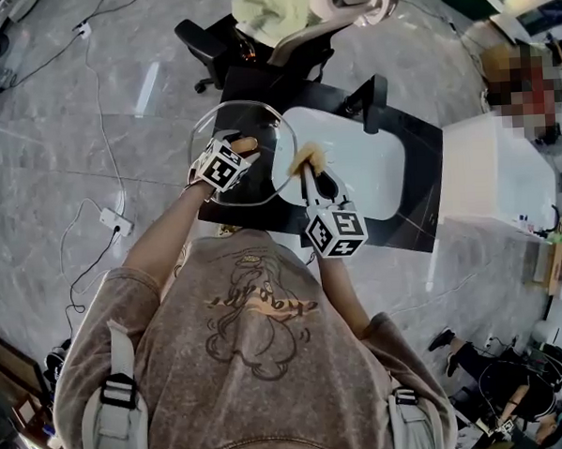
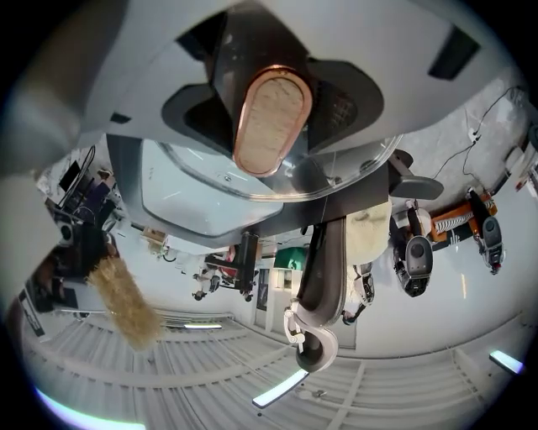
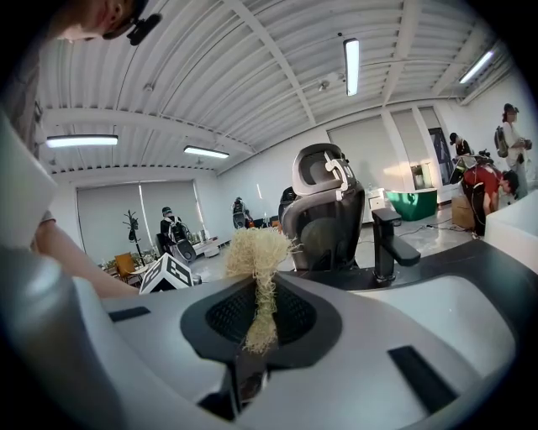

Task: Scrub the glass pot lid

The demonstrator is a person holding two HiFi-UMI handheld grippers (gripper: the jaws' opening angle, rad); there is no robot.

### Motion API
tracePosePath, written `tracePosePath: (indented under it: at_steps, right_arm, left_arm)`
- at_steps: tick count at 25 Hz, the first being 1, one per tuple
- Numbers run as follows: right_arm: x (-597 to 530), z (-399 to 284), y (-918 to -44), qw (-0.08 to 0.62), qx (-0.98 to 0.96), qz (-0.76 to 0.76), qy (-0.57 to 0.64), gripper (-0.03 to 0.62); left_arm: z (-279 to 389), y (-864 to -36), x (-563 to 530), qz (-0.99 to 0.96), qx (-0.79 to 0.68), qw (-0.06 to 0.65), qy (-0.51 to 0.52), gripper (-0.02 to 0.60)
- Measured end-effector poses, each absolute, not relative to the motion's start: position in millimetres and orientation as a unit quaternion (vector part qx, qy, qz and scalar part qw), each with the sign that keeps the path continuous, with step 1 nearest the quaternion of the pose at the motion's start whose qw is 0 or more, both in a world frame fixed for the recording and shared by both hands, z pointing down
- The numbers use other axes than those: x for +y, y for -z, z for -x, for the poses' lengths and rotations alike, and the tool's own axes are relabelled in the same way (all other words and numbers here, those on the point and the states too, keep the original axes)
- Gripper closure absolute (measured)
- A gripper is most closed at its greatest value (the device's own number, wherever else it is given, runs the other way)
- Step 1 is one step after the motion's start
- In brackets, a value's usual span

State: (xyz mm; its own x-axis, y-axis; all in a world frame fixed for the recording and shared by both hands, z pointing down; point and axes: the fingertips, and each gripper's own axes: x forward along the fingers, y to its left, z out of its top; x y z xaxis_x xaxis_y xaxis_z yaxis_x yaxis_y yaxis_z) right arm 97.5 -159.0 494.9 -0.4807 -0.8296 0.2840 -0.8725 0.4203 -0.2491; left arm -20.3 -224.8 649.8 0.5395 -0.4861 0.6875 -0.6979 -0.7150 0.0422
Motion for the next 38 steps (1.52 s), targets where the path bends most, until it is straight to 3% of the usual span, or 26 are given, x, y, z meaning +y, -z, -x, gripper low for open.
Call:
tracePosePath:
  at_steps: [8, 12, 38]
  right_arm:
    - [-161.2, -99.9, -501.6, 0.063, -0.838, -0.508, -0.187, 0.553]
    - [-161.1, -98.8, -503.1, 0.065, -0.839, -0.506, -0.189, 0.553]
    - [-164.6, -102.4, -512.3, 0.073, -0.832, -0.513, -0.198, 0.551]
  left_arm:
    - [15.2, -651.4, -227.2, -0.869, -0.332, 0.147, -0.335, 0.293]
    - [13.9, -650.5, -223.3, -0.873, -0.322, 0.141, -0.339, 0.348]
    - [11.6, -647.2, -213.6, -0.87, -0.3, 0.149, -0.363, 0.386]
